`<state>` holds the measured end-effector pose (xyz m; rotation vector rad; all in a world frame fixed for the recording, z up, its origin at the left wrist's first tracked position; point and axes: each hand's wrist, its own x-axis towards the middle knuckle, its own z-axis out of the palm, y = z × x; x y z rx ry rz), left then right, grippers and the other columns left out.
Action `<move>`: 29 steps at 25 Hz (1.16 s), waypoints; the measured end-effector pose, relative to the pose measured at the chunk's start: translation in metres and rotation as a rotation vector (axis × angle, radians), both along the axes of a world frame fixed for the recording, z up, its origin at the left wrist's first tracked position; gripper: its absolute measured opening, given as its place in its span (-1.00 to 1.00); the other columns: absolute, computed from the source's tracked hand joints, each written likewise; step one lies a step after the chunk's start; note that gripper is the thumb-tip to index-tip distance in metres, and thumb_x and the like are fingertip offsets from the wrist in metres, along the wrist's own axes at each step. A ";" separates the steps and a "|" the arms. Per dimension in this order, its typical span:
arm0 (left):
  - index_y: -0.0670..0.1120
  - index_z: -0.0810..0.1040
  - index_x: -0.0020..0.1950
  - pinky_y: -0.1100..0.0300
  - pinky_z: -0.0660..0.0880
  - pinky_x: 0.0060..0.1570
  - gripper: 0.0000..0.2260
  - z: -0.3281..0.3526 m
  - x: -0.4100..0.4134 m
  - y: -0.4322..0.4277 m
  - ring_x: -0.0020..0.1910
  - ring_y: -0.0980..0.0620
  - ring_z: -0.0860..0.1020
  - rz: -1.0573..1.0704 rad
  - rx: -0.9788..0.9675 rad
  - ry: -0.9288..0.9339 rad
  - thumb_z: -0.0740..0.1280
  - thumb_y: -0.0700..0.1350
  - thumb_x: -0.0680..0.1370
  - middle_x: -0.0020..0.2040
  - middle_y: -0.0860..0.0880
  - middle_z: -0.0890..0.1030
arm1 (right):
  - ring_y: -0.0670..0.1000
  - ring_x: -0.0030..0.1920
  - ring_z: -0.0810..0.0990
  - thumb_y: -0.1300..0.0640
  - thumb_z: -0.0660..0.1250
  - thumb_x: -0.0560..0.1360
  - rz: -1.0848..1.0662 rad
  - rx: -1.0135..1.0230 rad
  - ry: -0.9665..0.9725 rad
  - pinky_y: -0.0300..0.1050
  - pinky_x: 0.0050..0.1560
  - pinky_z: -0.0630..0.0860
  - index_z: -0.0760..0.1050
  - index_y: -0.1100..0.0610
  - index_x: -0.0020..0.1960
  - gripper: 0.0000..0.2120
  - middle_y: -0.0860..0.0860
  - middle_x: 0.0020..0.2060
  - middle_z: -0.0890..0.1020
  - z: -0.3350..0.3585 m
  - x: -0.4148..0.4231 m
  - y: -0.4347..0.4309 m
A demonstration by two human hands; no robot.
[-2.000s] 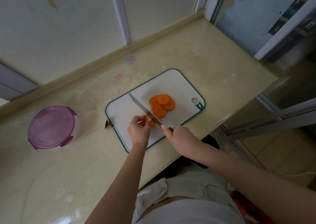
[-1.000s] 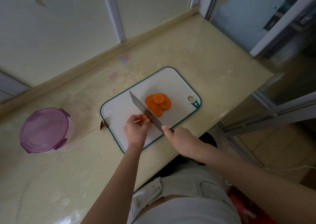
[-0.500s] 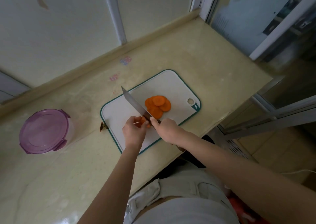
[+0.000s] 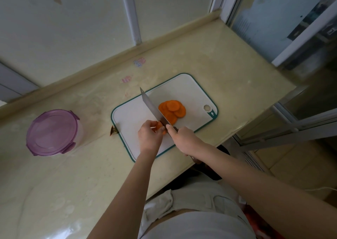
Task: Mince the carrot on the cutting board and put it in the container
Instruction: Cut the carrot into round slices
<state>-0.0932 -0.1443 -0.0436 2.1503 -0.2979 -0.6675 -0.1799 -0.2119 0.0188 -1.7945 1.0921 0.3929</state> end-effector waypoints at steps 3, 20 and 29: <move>-0.16 0.54 0.05 0.26 0.43 -0.11 -0.82 0.001 -0.002 0.000 -0.05 0.04 0.53 -0.019 0.006 0.002 0.40 -0.16 0.49 -0.05 -0.03 0.56 | -0.02 -0.43 0.34 -0.16 -0.03 0.63 -0.017 0.034 0.002 -0.15 -0.39 0.34 0.25 0.12 -0.36 -0.50 0.03 -0.44 0.34 0.002 -0.006 0.000; -0.13 0.54 0.03 0.44 0.37 -0.26 -0.84 0.003 0.000 0.000 -0.07 0.07 0.53 0.000 -0.010 0.040 0.40 -0.15 0.49 -0.06 -0.01 0.57 | -0.01 -0.47 0.37 -0.27 0.09 0.55 -0.353 0.202 0.176 -0.25 -0.48 0.34 0.30 0.12 -0.29 -0.51 0.03 -0.43 0.39 -0.014 -0.036 0.003; -0.09 0.50 -0.01 0.26 0.45 -0.10 -0.87 0.000 0.000 0.003 -0.05 0.02 0.56 0.005 -0.038 0.050 0.40 -0.16 0.49 -0.06 -0.04 0.58 | -0.04 -0.41 0.39 -0.18 0.07 0.60 -0.233 0.090 0.089 -0.21 -0.44 0.33 0.29 0.12 -0.29 -0.56 0.01 -0.38 0.41 -0.022 -0.028 0.009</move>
